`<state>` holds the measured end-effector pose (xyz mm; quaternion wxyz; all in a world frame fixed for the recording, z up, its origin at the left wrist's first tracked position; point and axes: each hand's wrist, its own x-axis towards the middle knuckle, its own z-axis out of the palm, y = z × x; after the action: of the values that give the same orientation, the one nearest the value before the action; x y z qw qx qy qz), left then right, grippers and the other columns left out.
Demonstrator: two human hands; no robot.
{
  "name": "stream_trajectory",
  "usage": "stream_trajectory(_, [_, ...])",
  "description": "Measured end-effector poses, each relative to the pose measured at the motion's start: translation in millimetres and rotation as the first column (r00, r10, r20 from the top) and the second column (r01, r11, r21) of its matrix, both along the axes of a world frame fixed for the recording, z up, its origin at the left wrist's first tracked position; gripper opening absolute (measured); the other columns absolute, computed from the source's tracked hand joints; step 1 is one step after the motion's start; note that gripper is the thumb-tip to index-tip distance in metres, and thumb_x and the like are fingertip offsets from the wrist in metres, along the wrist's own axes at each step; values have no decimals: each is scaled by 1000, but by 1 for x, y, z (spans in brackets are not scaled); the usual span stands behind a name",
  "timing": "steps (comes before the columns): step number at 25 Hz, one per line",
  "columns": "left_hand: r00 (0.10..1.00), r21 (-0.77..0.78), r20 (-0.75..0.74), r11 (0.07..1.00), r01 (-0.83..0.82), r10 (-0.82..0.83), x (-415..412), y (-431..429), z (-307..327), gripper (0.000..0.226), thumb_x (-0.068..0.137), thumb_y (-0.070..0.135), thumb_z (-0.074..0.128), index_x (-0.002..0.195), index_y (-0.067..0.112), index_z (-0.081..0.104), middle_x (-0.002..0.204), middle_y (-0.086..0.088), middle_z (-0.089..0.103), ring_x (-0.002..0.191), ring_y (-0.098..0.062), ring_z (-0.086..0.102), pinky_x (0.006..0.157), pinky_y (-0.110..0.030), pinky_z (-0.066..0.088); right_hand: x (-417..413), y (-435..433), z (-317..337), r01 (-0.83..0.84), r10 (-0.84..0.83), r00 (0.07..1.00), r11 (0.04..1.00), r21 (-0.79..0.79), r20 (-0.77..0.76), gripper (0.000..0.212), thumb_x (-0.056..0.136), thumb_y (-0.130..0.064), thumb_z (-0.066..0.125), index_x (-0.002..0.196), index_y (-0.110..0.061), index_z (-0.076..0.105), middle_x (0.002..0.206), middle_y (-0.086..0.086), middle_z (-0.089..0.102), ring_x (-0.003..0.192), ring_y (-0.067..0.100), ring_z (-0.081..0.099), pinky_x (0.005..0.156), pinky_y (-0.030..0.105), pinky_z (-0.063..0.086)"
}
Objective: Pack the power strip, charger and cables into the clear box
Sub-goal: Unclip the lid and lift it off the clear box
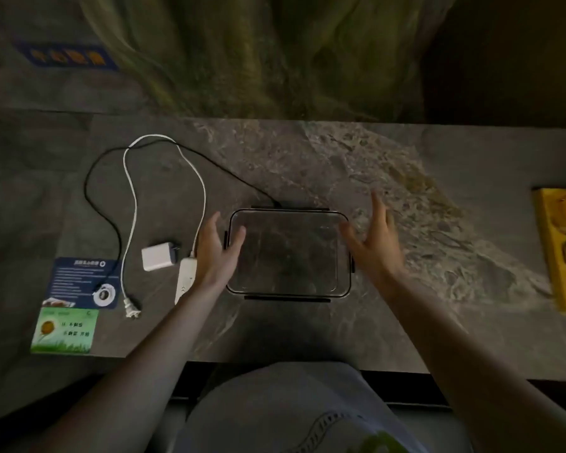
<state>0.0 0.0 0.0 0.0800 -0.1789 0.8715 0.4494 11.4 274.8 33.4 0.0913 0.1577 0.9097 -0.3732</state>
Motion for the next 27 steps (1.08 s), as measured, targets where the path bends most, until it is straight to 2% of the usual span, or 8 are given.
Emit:
stream_trajectory(5, [992, 58, 122, 998, 7, -14, -3, -12, -25, 65, 88, 43, 63, 143, 19, 36, 146, -6, 43, 134, -21, 41, 111, -44, 35, 8, -12, -23, 233, -217, 969, 961, -149, 114, 78, 90, -49, 59, 152, -23, 19, 152, 9, 38, 137, 27, 40, 108, 46, 40])
stream_trajectory(7, [987, 93, 158, 996, 4, -19, -1, -15, -30, 66, 87, 44, 65, 141, 20, 37, 142, -5, 48, 129, -22, 46, 108, -45, 39, 9, -17, -26, 361, -320, 929, 892, -274, 184, 74, 90, -44, 63, 149, -20, 26, 141, 11, 50, 124, 26, 53, 102, 46, 47])
stream_trajectory(10, [976, 155, 216, 987, -46, 11, 1, -20, -36, 57, 89, 36, 65, 138, 16, 44, 133, -6, 56, 121, -22, 54, 103, -38, 43, 11, -22, -22, 493, -404, 867, 784, -376, 292, 53, 93, -30, 63, 138, -15, 41, 113, 1, 59, 99, 16, 59, 87, 33, 49])
stream_trajectory(14, [966, 160, 257, 986, -49, 7, -1, -26, -36, 34, 95, 23, 57, 128, 11, 57, 120, -4, 63, 111, -23, 60, 89, -30, 45, 11, -17, -36, 482, -394, 872, 790, -379, 289, 11, 90, -15, 65, 100, -10, 66, 79, -2, 63, 76, 18, 57, 66, 29, 43])
stream_trajectory(18, [946, 215, 324, 975, -60, -14, -9, -32, -36, 34, 95, 20, 58, 127, 9, 57, 114, -1, 62, 107, -22, 60, 94, -37, 47, 10, -9, -51, 474, -379, 866, 829, -296, 325, 14, 88, -8, 64, 90, 6, 66, 68, 8, 53, 65, 20, 47, 64, 34, 37])
stream_trajectory(20, [934, 268, 357, 961, -72, -30, -11, -38, -38, 31, 94, 21, 60, 123, 10, 60, 114, -8, 66, 101, -23, 63, 90, -40, 51, 8, -6, -54, 465, -368, 866, 842, -274, 339, 6, 89, -7, 64, 90, -3, 68, 65, 2, 55, 63, 18, 50, 65, 33, 41])
stream_trajectory(23, [916, 374, 399, 920, -118, -44, -14, -46, -41, 25, 91, 17, 62, 115, 10, 63, 111, -12, 67, 88, -18, 64, 75, -31, 51, 5, -4, -59, 476, -365, 860, 825, -304, 356, 9, 88, -6, 66, 96, -9, 70, 69, 0, 59, 64, 16, 54, 66, 34, 46])
stream_trajectory(27, [912, 439, 405, 887, -141, -56, -17, -49, -40, 30, 90, 11, 64, 118, 2, 61, 109, -15, 66, 91, -22, 63, 81, -35, 53, 3, -1, -61, 481, -356, 857, 812, -332, 372, 16, 88, -4, 66, 104, -5, 69, 74, 0, 62, 65, 14, 56, 65, 31, 49])
